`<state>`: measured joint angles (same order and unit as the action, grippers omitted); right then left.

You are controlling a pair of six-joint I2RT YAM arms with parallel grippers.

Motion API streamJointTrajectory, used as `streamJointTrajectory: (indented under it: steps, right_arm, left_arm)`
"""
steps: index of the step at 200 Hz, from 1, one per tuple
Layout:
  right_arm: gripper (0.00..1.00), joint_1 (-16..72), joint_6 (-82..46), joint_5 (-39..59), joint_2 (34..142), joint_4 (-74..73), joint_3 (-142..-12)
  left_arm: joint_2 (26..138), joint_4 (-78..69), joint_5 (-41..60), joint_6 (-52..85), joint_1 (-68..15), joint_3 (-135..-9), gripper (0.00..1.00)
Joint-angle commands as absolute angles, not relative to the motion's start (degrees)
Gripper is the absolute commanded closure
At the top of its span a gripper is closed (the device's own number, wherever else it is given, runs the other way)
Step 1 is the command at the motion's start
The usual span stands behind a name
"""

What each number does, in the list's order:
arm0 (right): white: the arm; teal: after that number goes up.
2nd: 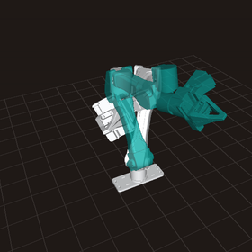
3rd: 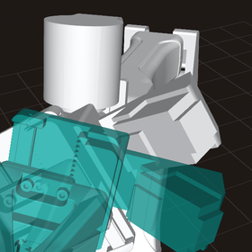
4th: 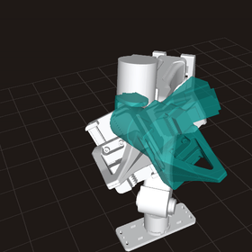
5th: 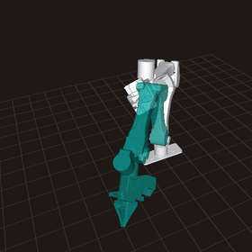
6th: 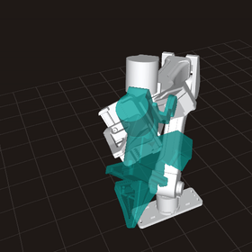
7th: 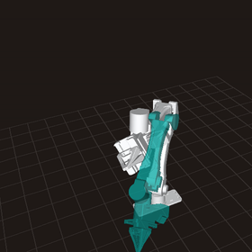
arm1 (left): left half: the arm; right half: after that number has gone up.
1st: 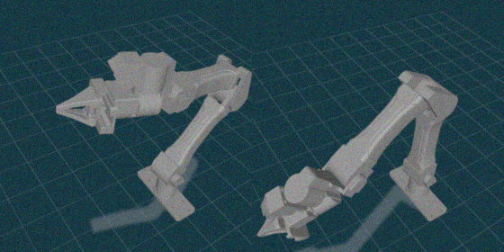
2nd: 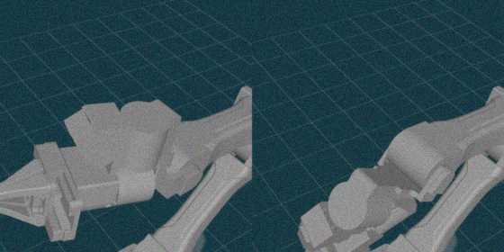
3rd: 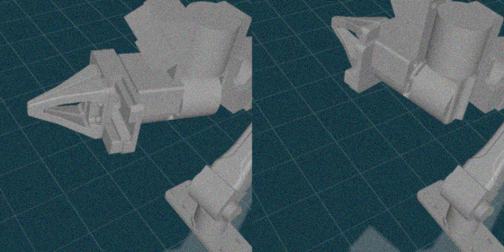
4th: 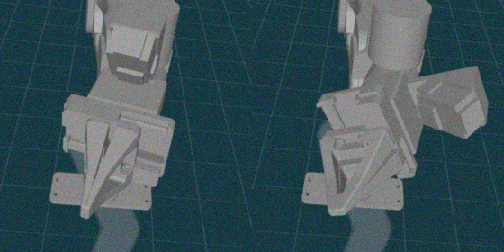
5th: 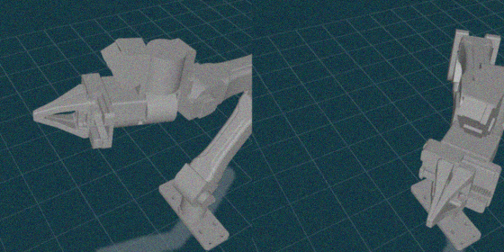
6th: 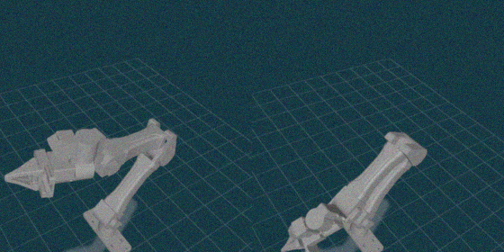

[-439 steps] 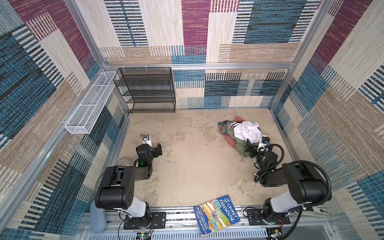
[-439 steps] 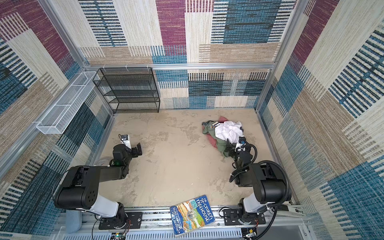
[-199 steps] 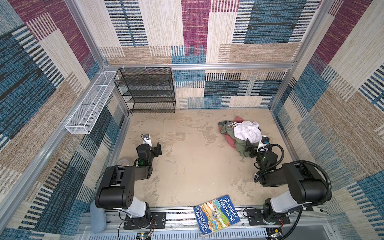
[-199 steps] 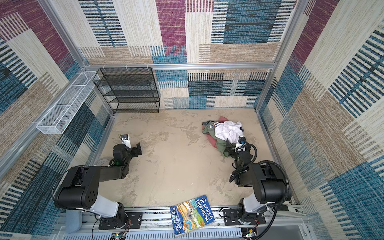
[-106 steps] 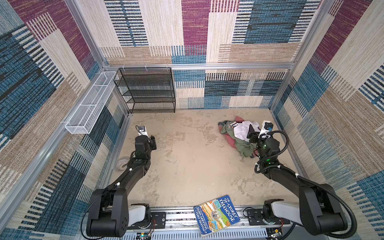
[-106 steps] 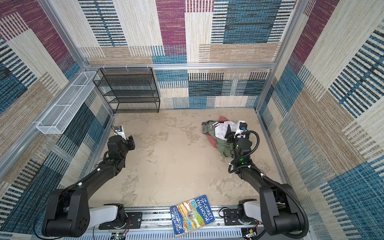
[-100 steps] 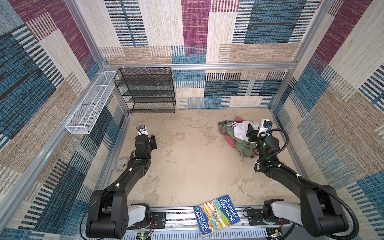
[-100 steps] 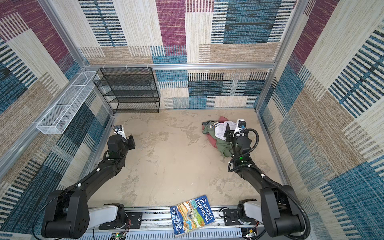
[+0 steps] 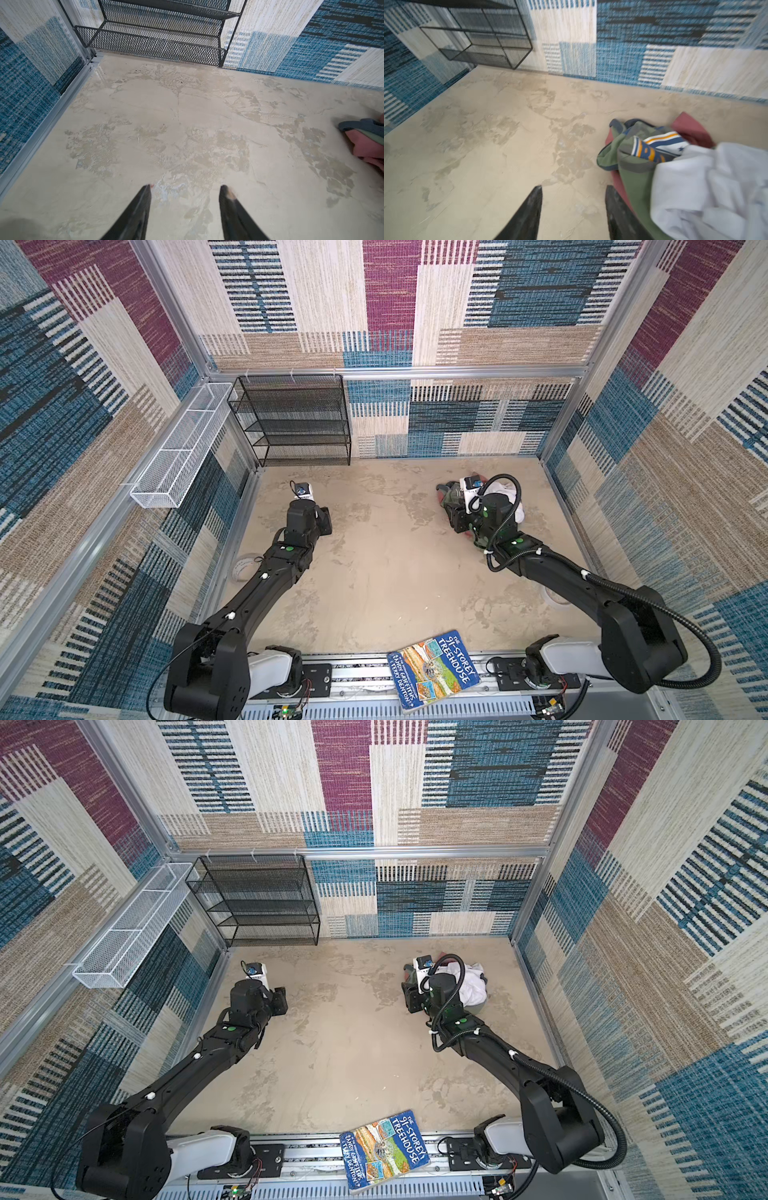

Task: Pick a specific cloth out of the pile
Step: 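Reach the right gripper down into the clothes pile and grasp the pink shirt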

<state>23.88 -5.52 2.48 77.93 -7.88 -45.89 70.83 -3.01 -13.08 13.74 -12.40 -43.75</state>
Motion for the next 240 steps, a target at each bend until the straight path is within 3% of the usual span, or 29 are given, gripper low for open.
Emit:
streamJointTrajectory:
  steps: [1, 103, 240]
  right_arm:
    - [0.53, 23.92, -7.88, 5.95, 80.16, -4.42, -46.91]
    - [0.6, 23.91, -9.34, -1.99, 94.44, 6.2, -56.64]
    - [0.58, 23.74, -8.2, -16.85, 102.05, 9.67, -62.22]
  left_arm:
    - [70.13, -1.85, -11.45, 15.65, -12.58, -44.1, 0.43]
    - [67.73, 0.84, -12.01, 14.9, -12.66, -44.81, 0.43]
    - [66.71, 1.25, -11.62, 13.6, -12.66, -43.52, 0.42]
